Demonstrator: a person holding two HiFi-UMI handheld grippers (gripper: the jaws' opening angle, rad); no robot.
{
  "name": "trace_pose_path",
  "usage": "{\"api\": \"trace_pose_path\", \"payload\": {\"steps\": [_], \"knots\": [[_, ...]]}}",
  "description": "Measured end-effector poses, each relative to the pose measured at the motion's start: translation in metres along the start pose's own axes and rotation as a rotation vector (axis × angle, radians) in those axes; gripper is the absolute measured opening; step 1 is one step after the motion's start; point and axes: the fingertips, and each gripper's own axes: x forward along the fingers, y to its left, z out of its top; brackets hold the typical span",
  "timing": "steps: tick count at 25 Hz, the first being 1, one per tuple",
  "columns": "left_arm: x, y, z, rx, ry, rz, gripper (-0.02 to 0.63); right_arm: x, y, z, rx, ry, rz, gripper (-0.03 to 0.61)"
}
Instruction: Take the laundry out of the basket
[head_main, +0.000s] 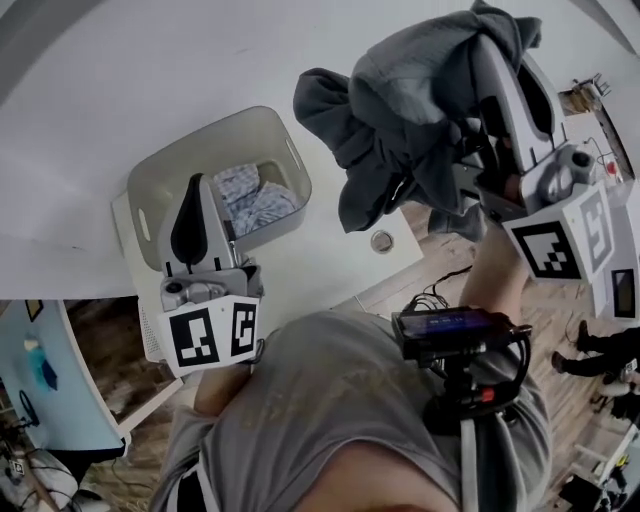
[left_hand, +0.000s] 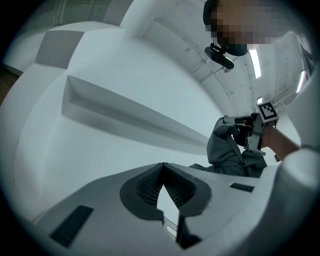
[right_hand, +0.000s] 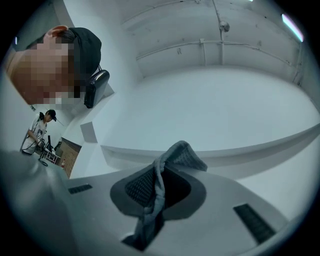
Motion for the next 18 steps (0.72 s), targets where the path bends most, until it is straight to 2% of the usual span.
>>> {"api": "trace_pose_path", "payload": {"steps": [9,18], "knots": [[0.019,-0.025,-0.004,0.020,0.039,-0.048,0.008,-0.041,-0.017,-0.043,0.062,0.062,-0.059,0.035],[0.030,-0.034,-0.014,0.034,0.086,-0.064,0.009,-0.062,-0.010,-0.107,0.147,0.181,-0.041,0.035]]}}
